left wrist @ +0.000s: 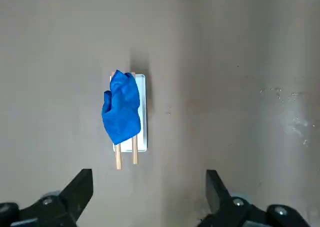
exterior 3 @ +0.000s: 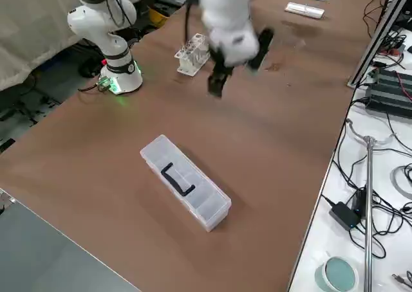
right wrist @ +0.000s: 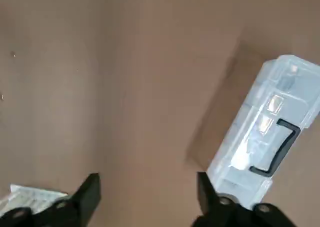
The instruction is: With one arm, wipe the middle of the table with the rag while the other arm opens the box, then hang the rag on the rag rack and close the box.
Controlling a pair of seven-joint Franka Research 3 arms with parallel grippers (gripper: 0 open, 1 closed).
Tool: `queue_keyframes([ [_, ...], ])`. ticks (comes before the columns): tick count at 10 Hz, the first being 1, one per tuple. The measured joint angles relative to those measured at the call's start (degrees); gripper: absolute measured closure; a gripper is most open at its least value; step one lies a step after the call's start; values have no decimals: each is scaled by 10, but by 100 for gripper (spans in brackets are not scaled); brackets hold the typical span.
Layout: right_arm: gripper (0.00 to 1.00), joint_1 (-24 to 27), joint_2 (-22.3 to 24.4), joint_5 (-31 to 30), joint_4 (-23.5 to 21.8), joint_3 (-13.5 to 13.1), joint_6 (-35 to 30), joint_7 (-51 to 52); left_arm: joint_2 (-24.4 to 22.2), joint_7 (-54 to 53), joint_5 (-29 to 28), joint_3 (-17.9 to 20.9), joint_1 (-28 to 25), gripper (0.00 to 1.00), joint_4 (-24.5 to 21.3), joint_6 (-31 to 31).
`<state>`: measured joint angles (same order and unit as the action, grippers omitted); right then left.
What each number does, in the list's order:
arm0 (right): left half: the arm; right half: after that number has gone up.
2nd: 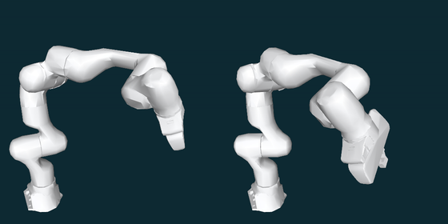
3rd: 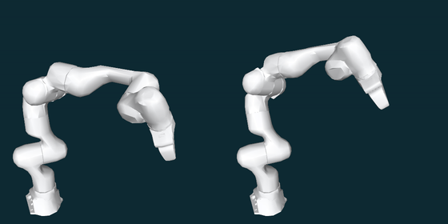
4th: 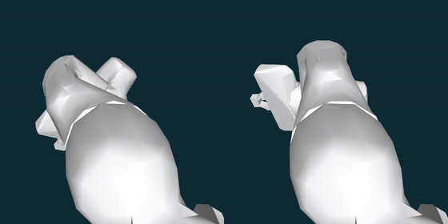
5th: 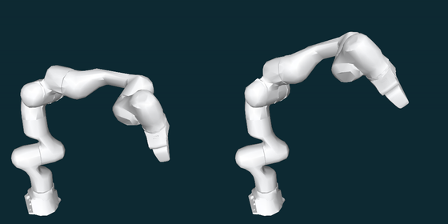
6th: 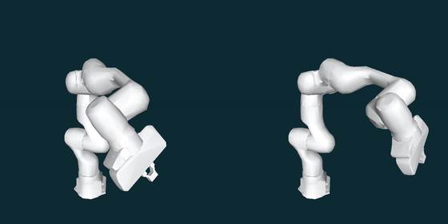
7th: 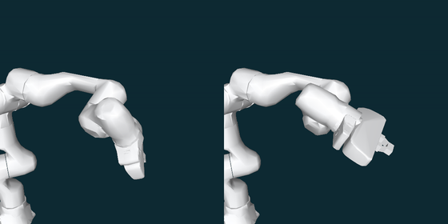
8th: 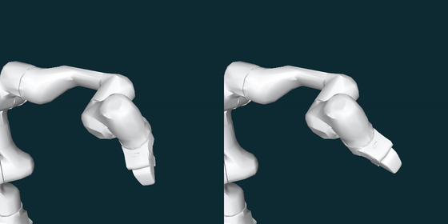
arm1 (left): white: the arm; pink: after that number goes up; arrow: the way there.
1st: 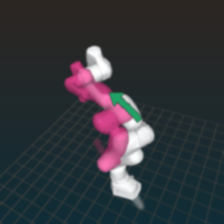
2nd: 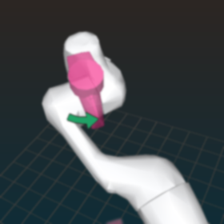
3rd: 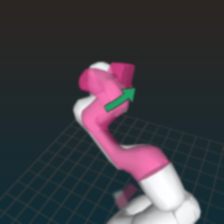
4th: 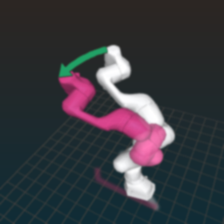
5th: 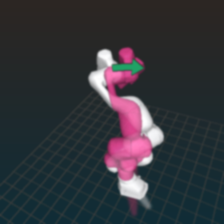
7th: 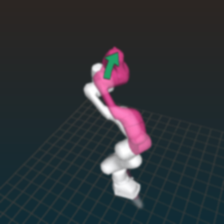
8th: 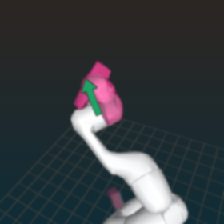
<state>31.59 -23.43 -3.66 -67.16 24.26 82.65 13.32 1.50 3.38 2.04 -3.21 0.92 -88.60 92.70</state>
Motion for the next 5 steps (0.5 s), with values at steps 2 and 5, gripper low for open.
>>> queue_keyframes([
  [2,4,-51,44,-9,-48,-1,22,-76,2,0,0,0,0,1,0,0],
  [5,1,-60,112,7,-152,-3,93,-120,3,0,0,-1,3,1,0,0],
])
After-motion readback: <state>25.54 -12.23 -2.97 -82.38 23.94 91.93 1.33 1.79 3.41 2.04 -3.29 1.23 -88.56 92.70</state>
